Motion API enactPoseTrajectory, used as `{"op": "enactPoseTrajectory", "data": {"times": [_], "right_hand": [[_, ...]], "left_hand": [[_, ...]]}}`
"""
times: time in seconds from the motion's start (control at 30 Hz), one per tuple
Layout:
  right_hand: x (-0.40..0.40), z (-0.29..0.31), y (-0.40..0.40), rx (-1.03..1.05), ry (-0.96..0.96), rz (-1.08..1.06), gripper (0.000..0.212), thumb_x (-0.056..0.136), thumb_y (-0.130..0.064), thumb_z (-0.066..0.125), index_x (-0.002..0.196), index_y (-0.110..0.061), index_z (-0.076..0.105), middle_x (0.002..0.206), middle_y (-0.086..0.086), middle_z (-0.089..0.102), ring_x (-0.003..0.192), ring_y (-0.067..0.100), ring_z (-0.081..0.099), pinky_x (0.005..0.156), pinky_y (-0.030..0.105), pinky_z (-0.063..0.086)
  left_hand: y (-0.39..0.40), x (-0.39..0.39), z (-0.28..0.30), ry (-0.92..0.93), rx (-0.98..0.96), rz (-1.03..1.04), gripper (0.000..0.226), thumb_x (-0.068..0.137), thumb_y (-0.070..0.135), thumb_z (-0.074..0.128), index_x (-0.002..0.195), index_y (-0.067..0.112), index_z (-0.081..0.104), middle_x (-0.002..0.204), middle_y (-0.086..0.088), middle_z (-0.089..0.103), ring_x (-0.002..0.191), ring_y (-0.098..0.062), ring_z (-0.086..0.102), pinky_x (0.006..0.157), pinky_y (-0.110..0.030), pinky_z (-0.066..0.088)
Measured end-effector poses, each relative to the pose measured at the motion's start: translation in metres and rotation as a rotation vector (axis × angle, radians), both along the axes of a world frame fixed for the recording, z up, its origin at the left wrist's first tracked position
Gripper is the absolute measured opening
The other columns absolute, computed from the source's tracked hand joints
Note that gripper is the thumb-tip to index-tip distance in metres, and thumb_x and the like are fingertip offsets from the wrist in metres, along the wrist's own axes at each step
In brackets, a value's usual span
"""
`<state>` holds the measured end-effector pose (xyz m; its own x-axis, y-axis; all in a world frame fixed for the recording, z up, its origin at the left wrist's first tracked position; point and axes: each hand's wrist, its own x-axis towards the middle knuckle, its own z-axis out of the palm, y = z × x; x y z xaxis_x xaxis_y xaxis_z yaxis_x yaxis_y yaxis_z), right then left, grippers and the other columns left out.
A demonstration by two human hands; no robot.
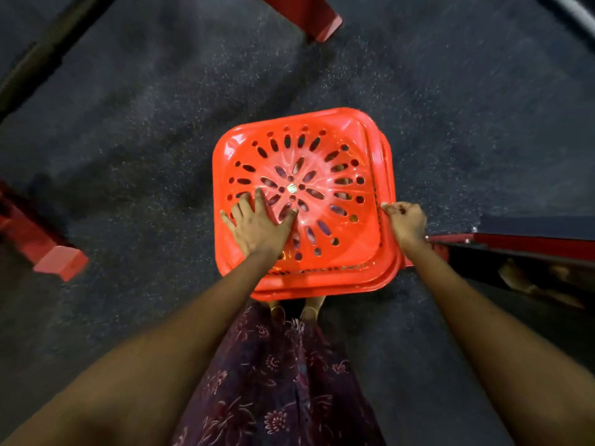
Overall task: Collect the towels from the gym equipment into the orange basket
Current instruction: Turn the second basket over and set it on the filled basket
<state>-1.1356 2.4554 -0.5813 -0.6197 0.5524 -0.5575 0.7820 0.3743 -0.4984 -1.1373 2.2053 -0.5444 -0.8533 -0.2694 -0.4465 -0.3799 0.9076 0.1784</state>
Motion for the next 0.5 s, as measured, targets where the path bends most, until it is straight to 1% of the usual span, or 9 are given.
{"op": "enactPoseTrajectory", "data": {"times": [0.03,0.07,0.13,0.2,0.27,0.37,0.43,0.5], "right_hand": [[0.001,-0.004,0.001,0.008,0.009,0.005,0.021,0.086,-0.026,0.066,0.074,-0.009,0.065,0.087,0.017,0.064,0.080,0.018,0.053,0.082,0.032,0.045],[0.001,-0.007,0.001,0.021,0.013,0.014,0.021,0.086,-0.027,0.066,0.075,-0.010,0.064,0.092,0.019,0.064,0.081,0.020,0.054,0.083,0.032,0.045],[0.002,-0.010,0.001,0.043,0.019,0.021,0.025,0.088,-0.027,0.064,0.089,-0.003,0.068,0.104,0.023,0.063,0.090,0.028,0.060,0.088,0.032,0.044],[0.004,-0.009,0.000,0.064,0.030,0.044,0.028,0.090,-0.024,0.062,0.100,0.002,0.067,0.110,0.024,0.060,0.100,0.033,0.059,0.090,0.028,0.039],[0.005,-0.008,-0.003,0.081,0.044,0.056,0.029,0.091,-0.022,0.060,0.105,0.004,0.065,0.114,0.024,0.057,0.104,0.034,0.056,0.090,0.026,0.035],[0.008,-0.007,-0.006,0.097,0.058,0.051,0.032,0.094,-0.022,0.056,0.111,0.004,0.063,0.119,0.022,0.053,0.107,0.033,0.054,0.092,0.027,0.036],[0.010,-0.008,-0.009,0.111,0.056,0.046,0.033,0.095,-0.024,0.054,0.113,0.003,0.062,0.122,0.021,0.051,0.109,0.032,0.053,0.095,0.029,0.037],[0.010,-0.010,-0.011,0.106,0.065,0.031,0.034,0.095,-0.026,0.053,0.113,0.002,0.062,0.123,0.019,0.049,0.112,0.032,0.053,0.100,0.034,0.040]], "left_hand": [[-0.001,0.001,-0.001,0.014,-0.009,-0.023,0.085,0.082,0.069,0.044,0.149,0.020,0.024,0.150,-0.009,0.028,0.141,-0.027,0.020,0.117,-0.048,-0.004],[-0.003,0.001,-0.001,0.029,-0.008,-0.038,0.085,0.082,0.069,0.044,0.149,0.020,0.025,0.149,-0.009,0.030,0.142,-0.027,0.020,0.117,-0.048,-0.005],[-0.005,0.003,-0.003,0.050,0.010,-0.049,0.087,0.081,0.071,0.044,0.148,0.019,0.026,0.148,-0.009,0.030,0.142,-0.026,0.019,0.117,-0.048,-0.006],[-0.006,0.004,-0.005,0.055,0.014,-0.056,0.092,0.078,0.077,0.037,0.148,0.018,0.026,0.147,-0.011,0.031,0.142,-0.026,0.019,0.117,-0.048,-0.008],[-0.006,0.006,-0.007,0.059,0.002,-0.072,0.099,0.072,0.080,0.025,0.149,0.018,0.025,0.148,-0.011,0.030,0.143,-0.026,0.018,0.117,-0.047,-0.009],[-0.006,0.007,-0.007,0.062,-0.012,-0.094,0.107,0.064,0.083,0.011,0.150,0.019,0.022,0.149,-0.012,0.028,0.144,-0.026,0.016,0.116,-0.045,-0.011],[-0.007,0.008,-0.007,0.050,-0.025,-0.111,0.110,0.062,0.083,0.007,0.150,0.019,0.020,0.149,-0.013,0.028,0.144,-0.026,0.016,0.116,-0.045,-0.012],[-0.009,0.007,-0.006,0.039,-0.034,-0.127,0.110,0.063,0.084,0.008,0.150,0.018,0.021,0.147,-0.014,0.029,0.144,-0.027,0.017,0.116,-0.046,-0.011]]}}
